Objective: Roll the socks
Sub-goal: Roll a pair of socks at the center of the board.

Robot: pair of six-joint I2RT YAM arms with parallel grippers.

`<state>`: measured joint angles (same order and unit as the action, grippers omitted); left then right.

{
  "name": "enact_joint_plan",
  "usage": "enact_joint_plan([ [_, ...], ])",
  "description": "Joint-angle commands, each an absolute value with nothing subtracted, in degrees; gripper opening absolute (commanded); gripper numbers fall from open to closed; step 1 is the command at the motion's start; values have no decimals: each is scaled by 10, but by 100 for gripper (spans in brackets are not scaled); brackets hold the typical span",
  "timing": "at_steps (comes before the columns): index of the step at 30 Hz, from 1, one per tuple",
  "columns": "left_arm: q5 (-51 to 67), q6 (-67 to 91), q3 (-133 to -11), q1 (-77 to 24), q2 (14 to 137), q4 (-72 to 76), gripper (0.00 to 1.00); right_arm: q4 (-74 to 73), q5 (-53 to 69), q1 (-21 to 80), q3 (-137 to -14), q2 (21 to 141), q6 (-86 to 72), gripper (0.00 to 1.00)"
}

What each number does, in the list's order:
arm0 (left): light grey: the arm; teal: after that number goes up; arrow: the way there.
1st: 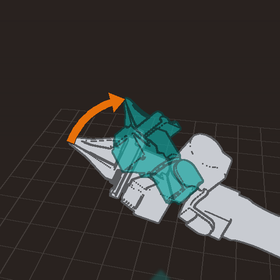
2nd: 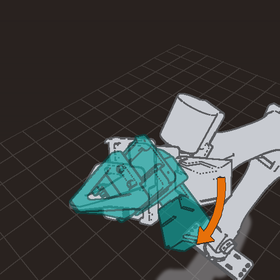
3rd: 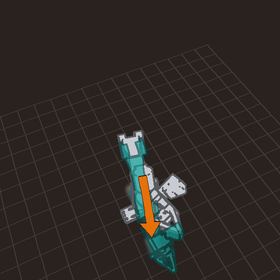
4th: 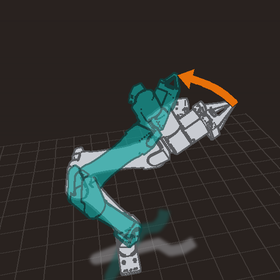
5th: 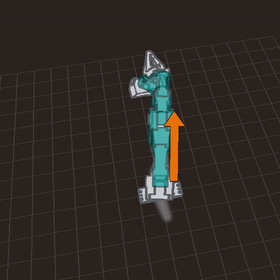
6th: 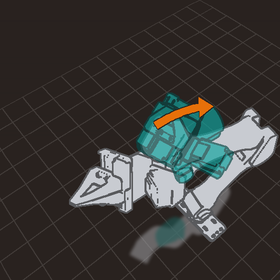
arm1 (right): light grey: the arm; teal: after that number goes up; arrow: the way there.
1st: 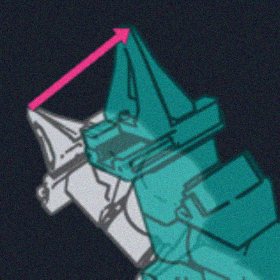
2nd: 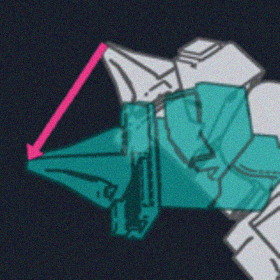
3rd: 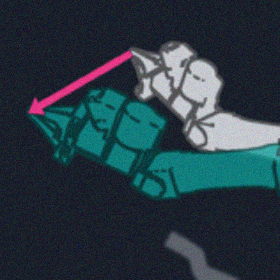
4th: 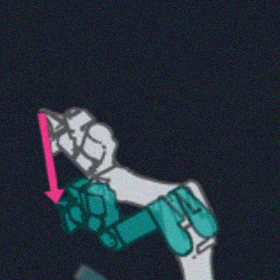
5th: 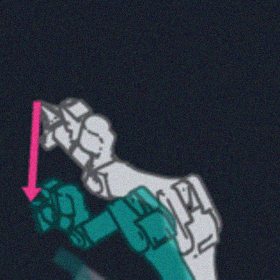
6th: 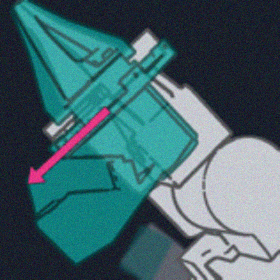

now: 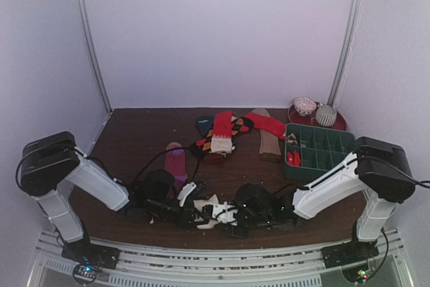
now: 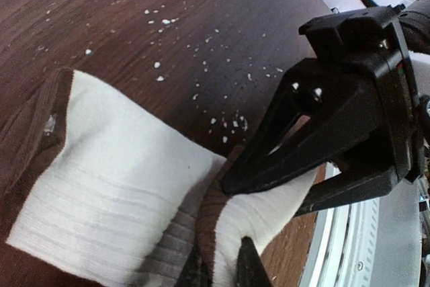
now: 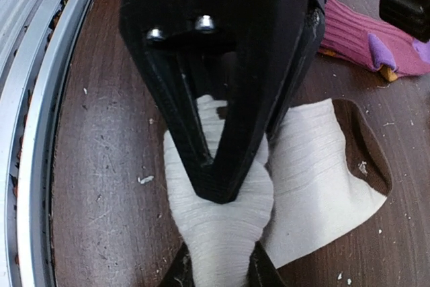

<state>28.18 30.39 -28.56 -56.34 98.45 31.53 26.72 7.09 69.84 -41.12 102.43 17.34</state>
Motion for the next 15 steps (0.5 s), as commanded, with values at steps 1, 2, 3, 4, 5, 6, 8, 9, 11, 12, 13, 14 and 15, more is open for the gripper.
enact_joint_plan([
  [1, 186, 259, -270, -568, 949, 145, 38, 173, 159, 676, -440, 1028, 114, 19],
  [2, 167, 246, -271, -568, 919, 131, 45, 151, 182, 667, -446, 1027, 99, 19],
  [3, 143, 233, -269, -568, 885, 120, 53, 128, 208, 656, -455, 1031, 86, 19],
  [4, 112, 217, -265, -568, 848, 114, 63, 102, 229, 645, -464, 1036, 72, 19],
  [5, 92, 204, -257, -569, 807, 113, 72, 78, 248, 635, -472, 1041, 56, 19],
  [6, 80, 191, -246, -569, 751, 119, 78, 41, 277, 624, -484, 1051, 45, 19],
  [8, 68, 159, -216, -572, 676, 153, 87, -13, 307, 609, -507, 1071, 30, 19],
  [9, 65, 143, -198, -576, 645, 178, 92, -44, 314, 603, -523, 1086, 24, 19],
  [11, 61, 112, -155, -588, 605, 238, 98, -113, 327, 597, -564, 1111, 25, 19],
  [12, 59, 99, -140, -592, 598, 273, 98, -148, 327, 596, -586, 1123, 26, 19],
  [13, 59, 91, -128, -596, 602, 303, 98, -179, 330, 595, -608, 1133, 27, 19],
  [14, 63, 85, -120, -597, 613, 332, 98, -209, 337, 592, -629, 1146, 25, 19],
  [15, 66, 78, -119, -599, 632, 353, 98, -231, 346, 590, -647, 1157, 20, 19],
])
